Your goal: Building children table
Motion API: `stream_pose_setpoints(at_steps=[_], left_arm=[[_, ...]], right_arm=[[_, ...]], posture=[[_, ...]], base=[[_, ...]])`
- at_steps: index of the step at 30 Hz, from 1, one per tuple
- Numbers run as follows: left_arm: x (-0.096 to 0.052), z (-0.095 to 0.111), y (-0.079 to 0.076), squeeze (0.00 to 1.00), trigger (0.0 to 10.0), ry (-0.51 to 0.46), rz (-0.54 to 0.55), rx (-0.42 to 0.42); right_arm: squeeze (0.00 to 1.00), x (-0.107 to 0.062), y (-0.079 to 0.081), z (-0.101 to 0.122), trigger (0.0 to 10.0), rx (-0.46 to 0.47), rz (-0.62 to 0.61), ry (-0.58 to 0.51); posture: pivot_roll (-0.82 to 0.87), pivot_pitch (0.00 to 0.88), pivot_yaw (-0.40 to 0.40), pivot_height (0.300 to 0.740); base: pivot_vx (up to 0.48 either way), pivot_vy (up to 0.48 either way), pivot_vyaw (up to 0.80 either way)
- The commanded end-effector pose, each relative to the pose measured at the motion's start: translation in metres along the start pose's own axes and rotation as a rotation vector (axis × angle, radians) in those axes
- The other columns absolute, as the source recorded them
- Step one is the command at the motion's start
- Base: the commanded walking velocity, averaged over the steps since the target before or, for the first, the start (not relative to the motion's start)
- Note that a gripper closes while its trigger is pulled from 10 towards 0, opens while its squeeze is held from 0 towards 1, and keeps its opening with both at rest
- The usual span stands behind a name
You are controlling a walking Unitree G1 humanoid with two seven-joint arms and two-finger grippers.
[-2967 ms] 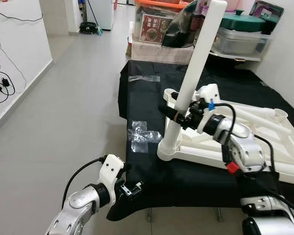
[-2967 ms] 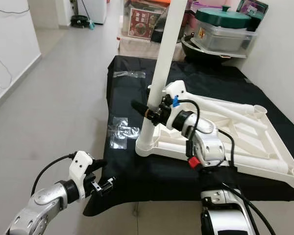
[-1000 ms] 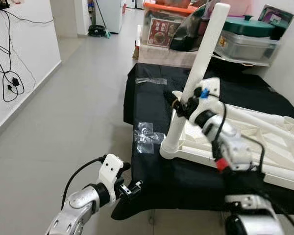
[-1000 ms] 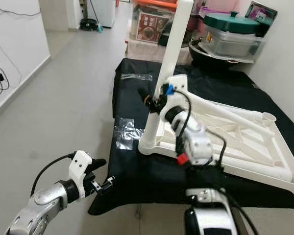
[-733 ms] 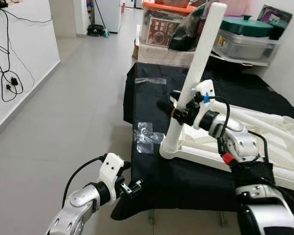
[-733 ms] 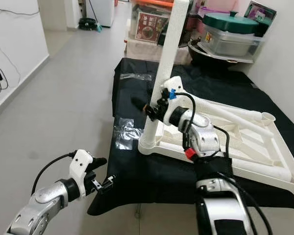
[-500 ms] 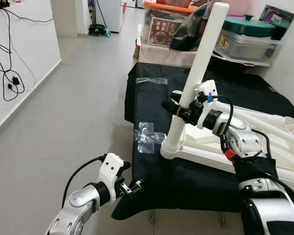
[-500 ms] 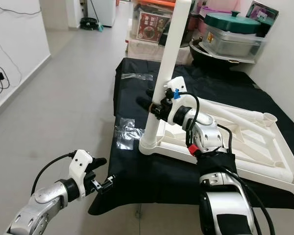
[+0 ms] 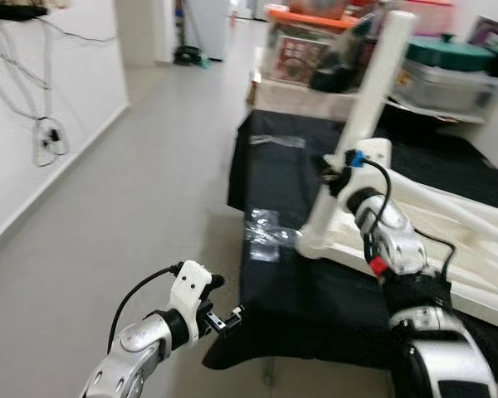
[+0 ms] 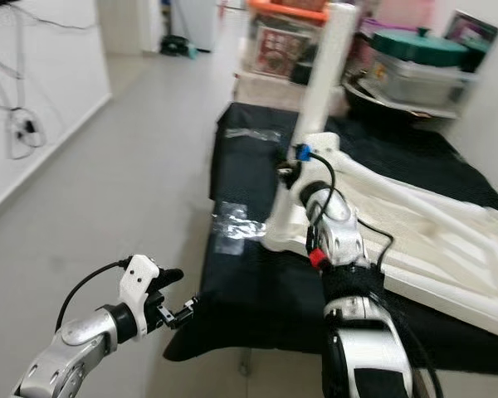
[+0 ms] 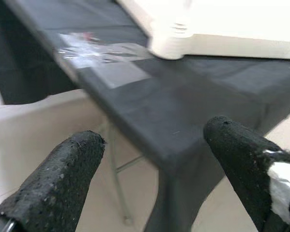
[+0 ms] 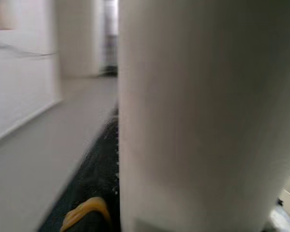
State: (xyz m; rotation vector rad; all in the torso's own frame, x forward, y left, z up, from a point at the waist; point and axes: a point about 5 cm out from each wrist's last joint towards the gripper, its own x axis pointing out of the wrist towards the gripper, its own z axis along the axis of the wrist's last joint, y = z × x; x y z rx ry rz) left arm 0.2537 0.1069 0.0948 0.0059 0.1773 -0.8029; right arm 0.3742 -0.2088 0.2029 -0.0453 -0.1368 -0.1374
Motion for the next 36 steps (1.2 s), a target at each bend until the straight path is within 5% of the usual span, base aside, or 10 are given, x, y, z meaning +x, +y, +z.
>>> stream_pose_setpoints(at_steps=[1, 14, 15, 16, 17, 18, 19, 23, 35, 36], left_arm=[[0.001, -0.002, -0.004, 0.00, 10.0, 0.007, -0.011, -0.002], [0.000, -0.003, -0.001, 0.00, 10.0, 0.015, -0.011, 0.000], [0.003, -0.002, -0.002, 0.00, 10.0, 0.011, -0.013, -0.003], [0.004, -0.002, -0.003, 0.00, 10.0, 0.009, -0.013, -0.005], [0.004, -0.002, -0.003, 0.00, 10.0, 0.009, -0.013, -0.005], [0.005, -0.003, -0.003, 0.00, 10.0, 0.007, -0.013, -0.007], [0.005, -0.003, -0.003, 0.00, 10.0, 0.009, -0.013, -0.006], [0.004, -0.003, -0.003, 0.00, 10.0, 0.010, -0.012, -0.004], [0.005, -0.003, -0.005, 0.00, 10.0, 0.009, -0.009, -0.011], [0.005, -0.003, -0.005, 0.00, 10.0, 0.010, -0.008, -0.009]], right_arm=[[0.00, -0.008, -0.020, -0.006, 0.0, -0.133, -0.130, 0.000], [0.00, -0.028, 0.012, -0.016, 0.0, 0.017, -0.174, 0.091], [0.00, -0.023, 0.036, 0.001, 6.7, 0.044, 0.096, 0.052], [0.00, -0.021, 0.052, 0.015, 10.0, 0.045, 0.329, 0.016], [0.00, -0.021, 0.052, 0.015, 10.0, 0.045, 0.329, 0.016], [0.00, -0.025, 0.068, 0.030, 10.0, -0.005, 0.648, -0.037], [0.00, -0.029, 0.068, 0.035, 10.0, -0.042, 0.748, -0.060], [0.00, -0.034, 0.063, 0.045, 10.0, -0.123, 0.907, -0.093], [0.00, -0.037, 0.055, 0.065, 10.0, -0.150, 1.045, -0.129], [0.50, -0.037, 0.055, 0.066, 10.0, -0.149, 1.043, -0.129]], posture=[[0.02, 0.000, -0.130, 0.740], [0.00, 0.000, -0.125, 0.740], [-0.01, 0.000, -0.128, 0.740], [-0.01, 0.000, -0.127, 0.740], [-0.01, 0.000, -0.127, 0.740], [-0.01, 0.000, -0.127, 0.740], [-0.01, 0.000, -0.127, 0.740], [-0.01, 0.000, -0.134, 0.740], [-0.01, 0.000, -0.132, 0.740], [-0.01, 0.000, -0.132, 0.740]], base=[[0.000, 0.000, 0.00], [0.000, 0.000, 0.00], [0.000, 0.000, 0.00], [0.000, 0.000, 0.00], [0.000, 0.000, 0.00], [0.000, 0.000, 0.00], [0.000, 0.000, 0.00], [0.000, 0.000, 0.00], [0.000, 0.000, 0.00], [0.000, 0.000, 0.00]])
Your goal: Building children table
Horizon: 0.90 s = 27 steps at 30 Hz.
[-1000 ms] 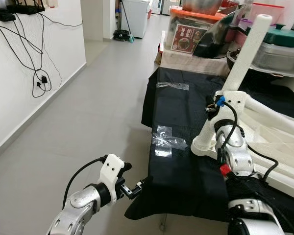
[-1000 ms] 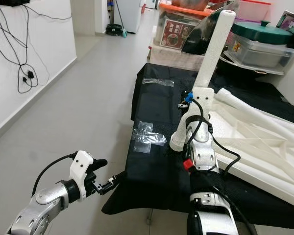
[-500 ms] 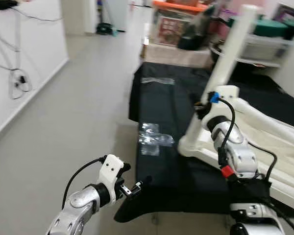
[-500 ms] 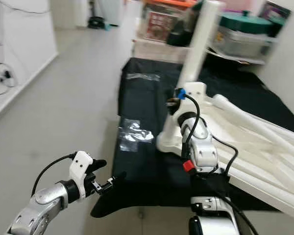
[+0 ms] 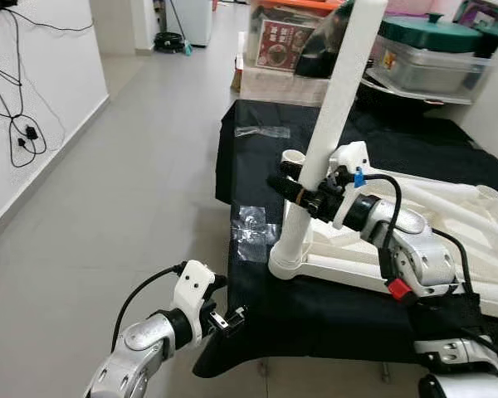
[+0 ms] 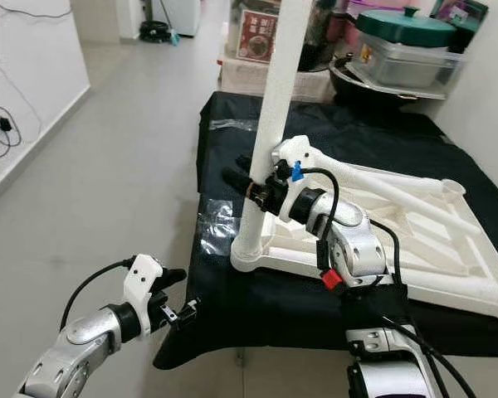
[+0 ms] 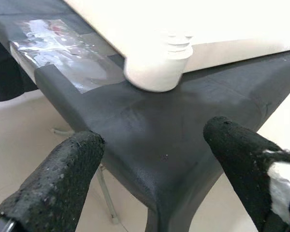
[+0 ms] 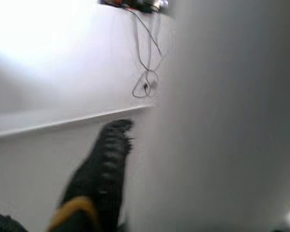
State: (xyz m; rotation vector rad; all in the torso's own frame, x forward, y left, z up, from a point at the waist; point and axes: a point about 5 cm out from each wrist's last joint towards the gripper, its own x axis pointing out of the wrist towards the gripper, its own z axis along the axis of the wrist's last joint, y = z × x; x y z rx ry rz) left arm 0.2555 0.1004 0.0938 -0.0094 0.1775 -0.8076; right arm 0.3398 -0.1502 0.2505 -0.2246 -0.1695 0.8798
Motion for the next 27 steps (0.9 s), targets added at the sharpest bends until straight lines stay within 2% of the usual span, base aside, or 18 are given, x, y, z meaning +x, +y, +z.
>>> stream_pose_setpoints(at_steps=[1, 2, 11, 12, 13, 14, 15, 16, 17, 18, 27], left_arm=[[-0.001, -0.003, 0.000, 0.00, 10.0, 0.018, -0.002, 0.007], [-0.001, -0.003, 0.001, 0.00, 10.0, 0.020, -0.001, 0.010], [0.000, -0.003, 0.001, 0.00, 10.0, 0.023, -0.001, 0.012], [0.000, -0.003, 0.001, 0.00, 10.0, 0.024, -0.001, 0.012], [0.000, -0.003, 0.001, 0.00, 10.0, 0.024, -0.001, 0.012], [0.000, -0.003, 0.001, 0.00, 10.0, 0.024, -0.001, 0.011], [0.000, -0.003, 0.001, 0.00, 10.0, 0.025, -0.001, 0.012], [0.000, -0.003, 0.001, 0.00, 10.0, 0.025, -0.001, 0.012], [0.000, -0.003, 0.001, 0.00, 10.0, 0.026, -0.001, 0.012], [0.000, -0.003, 0.001, 0.00, 10.0, 0.028, -0.001, 0.013], [0.000, -0.003, 0.002, 0.00, 10.0, 0.030, -0.003, 0.014]], right_arm=[[0.58, 0.001, -0.001, 0.011, 10.0, -0.053, 0.030, -0.023], [0.68, 0.000, -0.002, 0.009, 10.0, -0.055, 0.038, -0.015], [0.67, -0.003, -0.005, 0.003, 10.0, -0.051, 0.051, 0.004], [0.45, -0.004, -0.005, 0.001, 10.0, -0.050, 0.043, 0.011], [0.45, -0.004, -0.005, 0.001, 10.0, -0.050, 0.043, 0.011], [0.22, -0.005, -0.005, -0.001, 10.0, -0.050, 0.037, 0.017], [0.29, -0.006, -0.005, -0.002, 10.0, -0.023, 0.037, 0.006], [0.29, -0.006, -0.005, -0.002, 10.0, -0.023, 0.037, 0.006], [0.82, -0.008, -0.006, -0.004, 10.0, -0.005, 0.019, 0.006], [1.00, -0.008, -0.007, -0.005, 10.0, 0.004, 0.013, 0.007], [1.00, -0.012, -0.018, -0.015, 10.0, 0.017, 0.053, 0.056]], posture=[[-0.01, 0.000, -0.132, 0.740], [-0.01, 0.000, -0.127, 0.740], [-0.01, 0.000, -0.124, 0.740], [-0.02, 0.000, -0.122, 0.740], [-0.02, 0.000, -0.122, 0.740], [-0.02, 0.000, -0.122, 0.740], [-0.02, 0.000, -0.122, 0.740], [-0.02, 0.000, -0.122, 0.740], [-0.01, 0.000, -0.120, 0.740], [-0.01, 0.000, -0.120, 0.740], [-0.01, 0.000, -0.121, 0.740]], base=[[0.000, 0.000, 0.00], [0.000, 0.000, 0.00], [0.000, 0.000, 0.00], [0.000, 0.000, 0.00], [0.000, 0.000, 0.00], [0.000, 0.000, 0.00], [0.000, 0.000, 0.00], [0.000, 0.000, 0.00], [0.000, 0.000, 0.00], [0.000, 0.000, 0.00], [0.000, 0.000, 0.00]])
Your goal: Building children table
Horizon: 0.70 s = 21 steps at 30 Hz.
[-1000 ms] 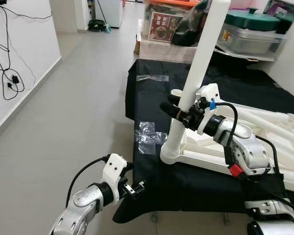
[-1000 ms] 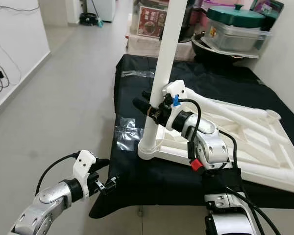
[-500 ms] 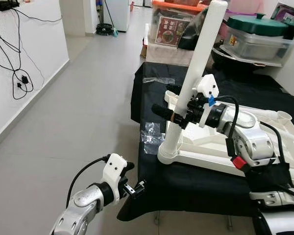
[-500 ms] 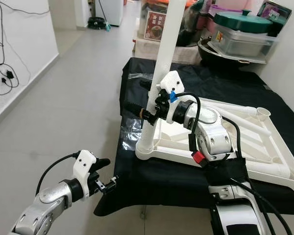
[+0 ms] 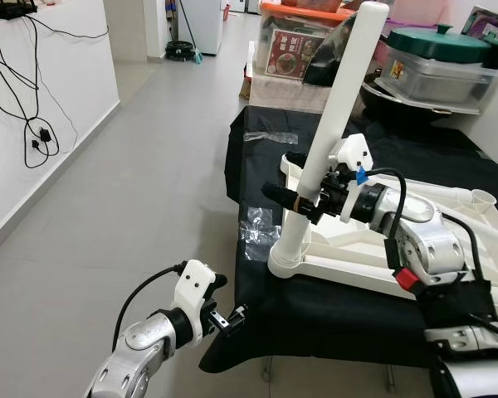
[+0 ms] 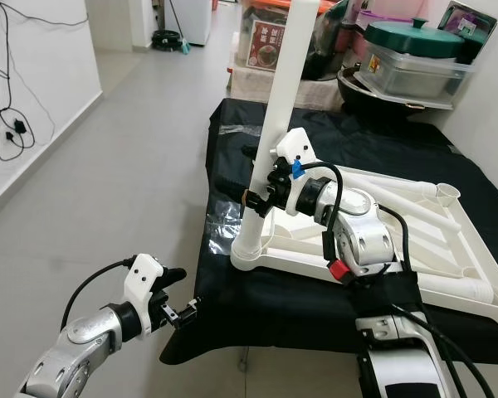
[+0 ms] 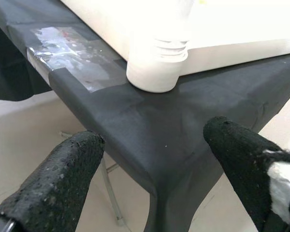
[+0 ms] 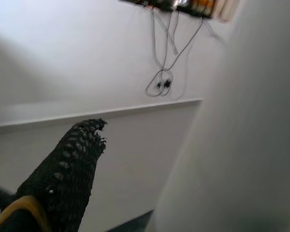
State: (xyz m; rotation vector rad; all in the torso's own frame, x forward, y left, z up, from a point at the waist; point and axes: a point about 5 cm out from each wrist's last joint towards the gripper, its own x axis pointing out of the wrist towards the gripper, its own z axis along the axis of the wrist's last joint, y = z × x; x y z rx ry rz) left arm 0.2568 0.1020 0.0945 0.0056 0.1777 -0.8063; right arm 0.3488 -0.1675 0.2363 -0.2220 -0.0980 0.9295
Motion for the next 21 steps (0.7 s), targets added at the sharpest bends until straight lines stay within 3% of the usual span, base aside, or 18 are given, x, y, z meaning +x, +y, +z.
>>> stream_pose_setpoints(at_steps=[1, 2, 3, 6, 10, 12, 14, 15, 21], left_arm=[[0.001, -0.004, 0.000, 0.00, 10.0, 0.024, -0.006, 0.001], [0.001, -0.004, 0.000, 0.00, 10.0, 0.024, -0.006, 0.001], [0.001, -0.003, 0.000, 0.00, 10.0, 0.023, -0.005, 0.003], [0.001, -0.002, 0.001, 0.00, 10.0, 0.019, 0.005, 0.006], [0.000, -0.002, 0.002, 0.00, 10.0, 0.018, 0.009, 0.007], [-0.001, -0.003, 0.002, 0.00, 10.0, 0.019, 0.015, 0.007], [-0.001, -0.003, 0.002, 0.00, 10.0, 0.019, 0.015, 0.007], [-0.001, -0.003, 0.001, 0.00, 10.0, 0.020, 0.016, 0.007], [0.000, -0.003, 0.002, 0.00, 10.0, 0.021, 0.013, 0.009]], right_arm=[[1.00, -0.003, -0.010, -0.001, 10.0, -0.015, 0.008, 0.026], [1.00, -0.003, -0.010, -0.001, 10.0, -0.015, 0.008, 0.026], [0.00, -0.003, -0.016, -0.004, 10.0, -0.007, 0.022, 0.050], [0.00, -0.003, -0.028, -0.004, 10.0, 0.002, 0.019, 0.069], [0.00, -0.003, -0.031, -0.002, 10.0, 0.002, 0.016, 0.066], [0.00, -0.005, -0.037, -0.002, 1.5, 0.008, -0.010, 0.048], [0.00, -0.005, -0.037, -0.002, 1.5, 0.008, -0.010, 0.048], [0.00, -0.006, -0.038, -0.004, 0.0, 0.015, -0.021, 0.037], [0.00, -0.012, -0.039, -0.010, 0.0, 0.024, -0.019, 0.016]], posture=[[-0.01, 0.000, -0.126, 0.740], [-0.01, 0.000, -0.126, 0.740], [0.00, 0.000, -0.131, 0.740], [0.01, 0.000, -0.139, 0.740], [0.01, 0.000, -0.143, 0.740], [0.02, 0.000, -0.144, 0.740], [0.02, 0.000, -0.144, 0.740], [0.02, 0.000, -0.144, 0.740], [0.01, 0.000, -0.134, 0.740]], base=[[0.000, 0.000, 0.00], [0.000, 0.000, 0.00], [0.000, 0.000, 0.00], [0.000, 0.000, 0.00], [0.000, 0.000, 0.00], [0.000, 0.000, 0.00], [0.000, 0.000, 0.00], [0.000, 0.000, 0.00], [0.000, 0.000, 0.00]])
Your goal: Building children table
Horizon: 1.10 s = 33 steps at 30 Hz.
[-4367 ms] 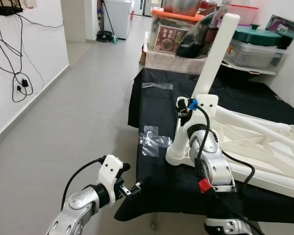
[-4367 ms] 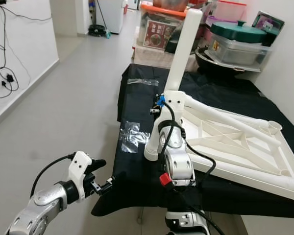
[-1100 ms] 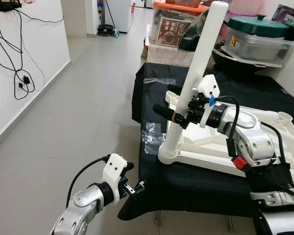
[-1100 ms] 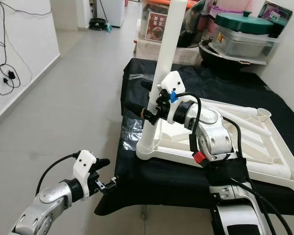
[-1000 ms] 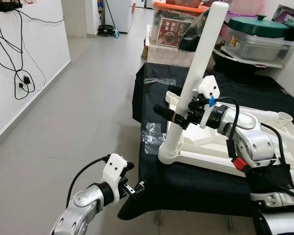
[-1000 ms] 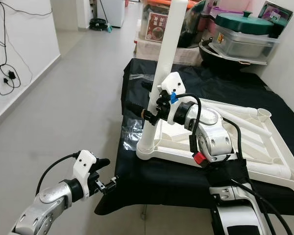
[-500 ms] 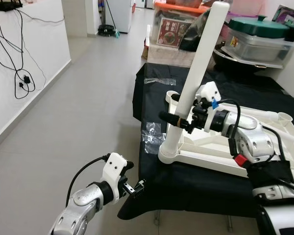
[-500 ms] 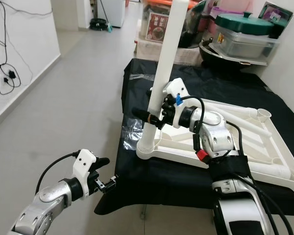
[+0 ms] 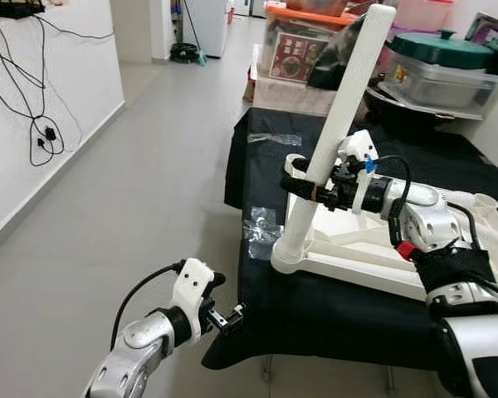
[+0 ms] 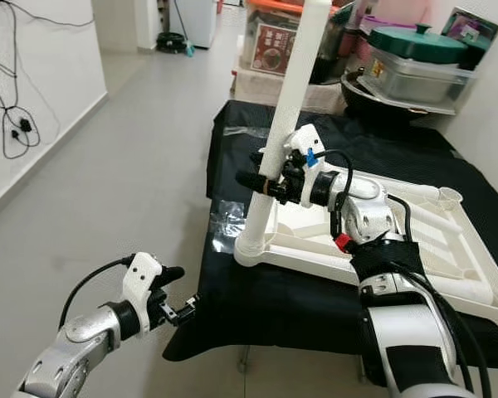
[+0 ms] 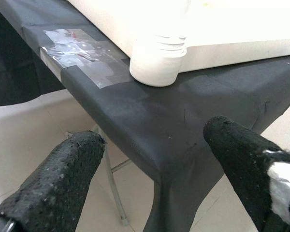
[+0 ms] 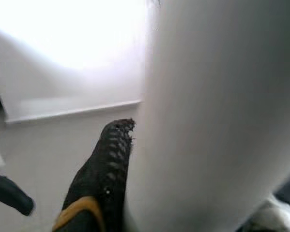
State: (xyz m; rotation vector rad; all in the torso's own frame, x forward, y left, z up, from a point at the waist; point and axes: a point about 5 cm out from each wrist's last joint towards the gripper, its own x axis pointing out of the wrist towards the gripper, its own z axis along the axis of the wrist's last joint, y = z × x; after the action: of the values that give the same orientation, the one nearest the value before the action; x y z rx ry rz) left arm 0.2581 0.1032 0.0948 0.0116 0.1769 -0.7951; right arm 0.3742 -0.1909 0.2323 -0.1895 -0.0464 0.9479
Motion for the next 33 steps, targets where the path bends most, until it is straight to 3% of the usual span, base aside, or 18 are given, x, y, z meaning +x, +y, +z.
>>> stream_pose_setpoints(at_steps=[1, 7, 10, 13, 21, 27, 29, 30, 31, 33], left_arm=[[0.000, -0.003, 0.001, 0.00, 10.0, 0.020, 0.000, 0.007], [0.002, -0.003, 0.000, 0.00, 10.0, 0.020, -0.004, 0.010], [0.002, -0.004, -0.002, 0.00, 10.0, 0.022, -0.005, 0.008], [0.002, -0.005, -0.002, 0.00, 10.0, 0.025, -0.006, 0.007], [0.004, -0.005, -0.002, 0.00, 10.0, 0.028, -0.010, 0.008], [0.005, -0.005, -0.003, 0.00, 10.0, 0.026, -0.006, 0.005], [0.004, -0.006, -0.003, 0.00, 10.0, 0.025, -0.002, 0.001], [0.004, -0.006, -0.003, 0.00, 10.0, 0.024, 0.001, -0.002], [0.004, -0.006, -0.003, 0.00, 10.0, 0.024, 0.001, -0.002], [0.003, -0.006, -0.003, 0.00, 10.0, 0.022, 0.003, -0.005]], right_arm=[[0.00, -0.010, -0.007, 0.002, 0.0, -0.023, -0.042, -0.027], [0.00, -0.012, -0.009, -0.003, 0.0, -0.023, -0.099, -0.045], [0.00, -0.012, -0.008, -0.021, 0.0, -0.012, -0.310, 0.017], [0.00, -0.009, -0.005, -0.028, 0.0, 0.010, -0.391, 0.063], [0.00, -0.002, -0.004, -0.033, 0.0, 0.069, -0.489, 0.117], [0.00, -0.002, -0.008, -0.033, 0.0, 0.063, -0.567, 0.151], [0.00, -0.002, -0.009, -0.031, 0.0, 0.076, -0.629, 0.146], [0.00, -0.003, -0.011, -0.030, 0.0, 0.118, -0.732, 0.112], [0.00, -0.003, -0.011, -0.030, 0.0, 0.118, -0.732, 0.112], [0.00, -0.006, -0.009, -0.031, 0.0, 0.190, -0.970, 0.064]], posture=[[0.00, 0.000, -0.131, 0.740], [0.00, 0.000, -0.129, 0.740], [0.00, 0.000, -0.123, 0.740], [-0.01, 0.000, -0.119, 0.740], [-0.02, 0.000, -0.117, 0.740], [-0.01, 0.000, -0.125, 0.740], [-0.01, 0.000, -0.125, 0.740], [-0.01, 0.000, -0.125, 0.740], [-0.01, 0.000, -0.125, 0.740], [-0.02, 0.000, -0.134, 0.740]], base=[[0.000, 0.000, 0.00], [0.000, 0.000, 0.00], [0.000, 0.000, 0.00], [0.000, 0.000, 0.00], [0.000, 0.000, 0.00], [0.000, 0.000, 0.00], [0.000, 0.000, 0.00], [0.000, 0.000, 0.00], [0.000, 0.000, 0.00], [0.000, 0.000, 0.00]])
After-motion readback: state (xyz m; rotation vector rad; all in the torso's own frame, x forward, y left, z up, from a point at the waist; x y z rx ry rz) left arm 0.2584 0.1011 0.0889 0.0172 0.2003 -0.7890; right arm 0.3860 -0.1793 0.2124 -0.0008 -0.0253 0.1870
